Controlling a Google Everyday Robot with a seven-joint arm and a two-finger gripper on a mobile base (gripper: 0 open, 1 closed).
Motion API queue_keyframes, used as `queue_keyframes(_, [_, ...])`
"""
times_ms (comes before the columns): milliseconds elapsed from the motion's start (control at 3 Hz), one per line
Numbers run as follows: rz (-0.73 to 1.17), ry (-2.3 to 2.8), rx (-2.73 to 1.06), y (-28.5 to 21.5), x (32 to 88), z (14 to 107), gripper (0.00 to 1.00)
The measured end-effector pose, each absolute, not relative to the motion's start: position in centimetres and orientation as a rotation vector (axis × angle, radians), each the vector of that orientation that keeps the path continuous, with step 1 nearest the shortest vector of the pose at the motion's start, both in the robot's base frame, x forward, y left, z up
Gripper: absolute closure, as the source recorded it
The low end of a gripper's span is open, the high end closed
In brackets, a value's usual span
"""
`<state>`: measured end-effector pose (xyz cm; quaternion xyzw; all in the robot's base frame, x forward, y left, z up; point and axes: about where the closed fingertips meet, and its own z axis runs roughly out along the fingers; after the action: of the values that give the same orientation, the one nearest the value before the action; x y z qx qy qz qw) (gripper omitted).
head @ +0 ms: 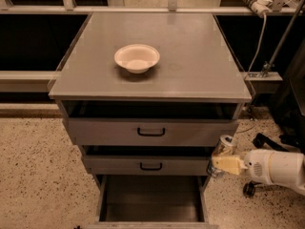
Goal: Place redbull can into bottom drawer
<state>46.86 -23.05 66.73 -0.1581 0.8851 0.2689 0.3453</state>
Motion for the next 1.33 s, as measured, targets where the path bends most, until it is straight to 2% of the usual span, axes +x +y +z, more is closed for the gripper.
queue_keyframes(667, [0.974, 2.494, -0.218, -17.0, 41.3, 50.8, 1.00])
queue_keyframes(1333, [1.024, 2.511, -0.194, -16.3, 40.9, 49.2, 1.00])
